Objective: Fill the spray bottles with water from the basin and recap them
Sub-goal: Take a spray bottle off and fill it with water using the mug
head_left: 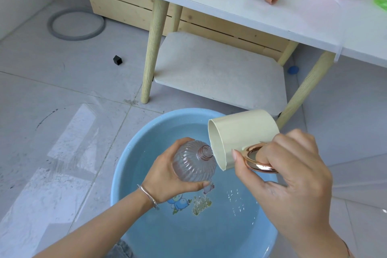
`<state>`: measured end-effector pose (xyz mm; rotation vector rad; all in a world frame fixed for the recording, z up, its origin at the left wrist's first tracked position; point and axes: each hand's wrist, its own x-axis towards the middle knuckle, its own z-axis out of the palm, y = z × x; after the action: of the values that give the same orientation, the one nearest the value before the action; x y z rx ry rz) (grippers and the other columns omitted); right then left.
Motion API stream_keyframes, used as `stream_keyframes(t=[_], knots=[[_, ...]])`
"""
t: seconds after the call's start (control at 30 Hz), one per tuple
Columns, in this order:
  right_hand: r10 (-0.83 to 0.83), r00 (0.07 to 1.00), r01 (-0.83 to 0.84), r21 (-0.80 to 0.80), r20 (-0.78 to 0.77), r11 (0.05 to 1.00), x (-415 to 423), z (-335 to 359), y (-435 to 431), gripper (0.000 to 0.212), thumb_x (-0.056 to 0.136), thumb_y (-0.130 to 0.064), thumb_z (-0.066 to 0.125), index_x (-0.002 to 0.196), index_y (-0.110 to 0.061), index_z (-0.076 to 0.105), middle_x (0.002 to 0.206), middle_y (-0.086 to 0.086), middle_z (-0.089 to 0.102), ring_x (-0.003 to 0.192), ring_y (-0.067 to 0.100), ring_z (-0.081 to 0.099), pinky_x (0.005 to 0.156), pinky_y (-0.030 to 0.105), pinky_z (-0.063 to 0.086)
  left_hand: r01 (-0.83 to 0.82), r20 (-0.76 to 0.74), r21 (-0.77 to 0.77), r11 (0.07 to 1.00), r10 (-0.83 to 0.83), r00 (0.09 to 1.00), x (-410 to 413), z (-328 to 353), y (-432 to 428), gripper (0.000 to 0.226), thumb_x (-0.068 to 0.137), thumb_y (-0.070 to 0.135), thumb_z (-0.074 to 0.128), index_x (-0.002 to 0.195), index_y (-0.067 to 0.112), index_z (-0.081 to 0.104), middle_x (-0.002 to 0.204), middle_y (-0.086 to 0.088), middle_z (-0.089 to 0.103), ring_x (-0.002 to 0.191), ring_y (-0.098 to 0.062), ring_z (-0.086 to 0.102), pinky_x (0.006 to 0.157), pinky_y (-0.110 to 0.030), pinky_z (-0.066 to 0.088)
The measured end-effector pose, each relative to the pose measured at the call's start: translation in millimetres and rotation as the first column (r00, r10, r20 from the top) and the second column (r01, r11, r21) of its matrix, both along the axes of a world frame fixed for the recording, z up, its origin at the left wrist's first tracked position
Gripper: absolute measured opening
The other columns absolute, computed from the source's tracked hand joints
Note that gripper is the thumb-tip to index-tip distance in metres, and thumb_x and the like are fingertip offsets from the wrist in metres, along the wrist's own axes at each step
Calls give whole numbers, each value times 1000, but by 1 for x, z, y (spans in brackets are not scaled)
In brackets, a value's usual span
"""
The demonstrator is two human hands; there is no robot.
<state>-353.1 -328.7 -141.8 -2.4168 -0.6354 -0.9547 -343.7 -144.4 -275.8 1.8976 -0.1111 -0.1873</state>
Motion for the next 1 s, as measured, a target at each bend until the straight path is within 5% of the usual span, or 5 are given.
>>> stream_keyframes(t=[0.23, 0.4, 0.53, 0.67, 1.0], knots=[[2, 1000, -1, -31, 26, 1000, 0, -2, 2, 40, 83, -17, 68, 49, -7, 49, 50, 1, 44, 63, 17, 30, 65, 24, 29, -5, -8, -8, 1000, 4, 1000, -1, 0, 0, 87, 51, 43, 92, 125, 32, 49, 115, 21, 63, 110, -3, 60, 97, -23, 46], [-106, 980, 148, 267, -166, 952, -3, -4, -4, 41, 79, -27, 69, 54, -13, 40, 57, -13, 33, 61, 13, 31, 62, 17, 29, -20, -1, -33, 999, 20, 1000, -2, 3, 1, 88, 50, 44, 91, 125, 33, 48, 116, 23, 61, 111, -2, 59, 98, -20, 45], [-85, 878, 432, 703, -471, 565, 1, -6, -16, 47, 69, -33, 78, 56, -20, 36, 48, -11, 36, 50, 3, 34, 54, 12, 30, -34, 11, -83, 996, 35, 999, -2, 11, 3, 88, 49, 46, 91, 125, 34, 48, 118, 20, 61, 112, -4, 60, 99, -22, 45], [174, 875, 428, 891, -451, 155, 3, 0, -44, 37, 70, -33, 69, 55, -22, 36, 59, -1, 28, 61, 13, 34, 72, 25, 33, -65, 58, -125, 990, 72, 996, 2, 38, 3, 87, 48, 43, 91, 124, 32, 50, 117, 20, 62, 112, -4, 60, 97, -16, 44], [155, 940, 311, 950, -303, -27, 16, 100, -97, 53, 96, -23, 51, 44, -29, 40, 44, -10, 22, 47, 10, 26, 74, 26, 29, -27, 246, -256, 966, 92, 965, 33, 172, -17, 82, 48, 39, 87, 120, 26, 52, 113, 23, 63, 108, 3, 59, 89, -7, 42]])
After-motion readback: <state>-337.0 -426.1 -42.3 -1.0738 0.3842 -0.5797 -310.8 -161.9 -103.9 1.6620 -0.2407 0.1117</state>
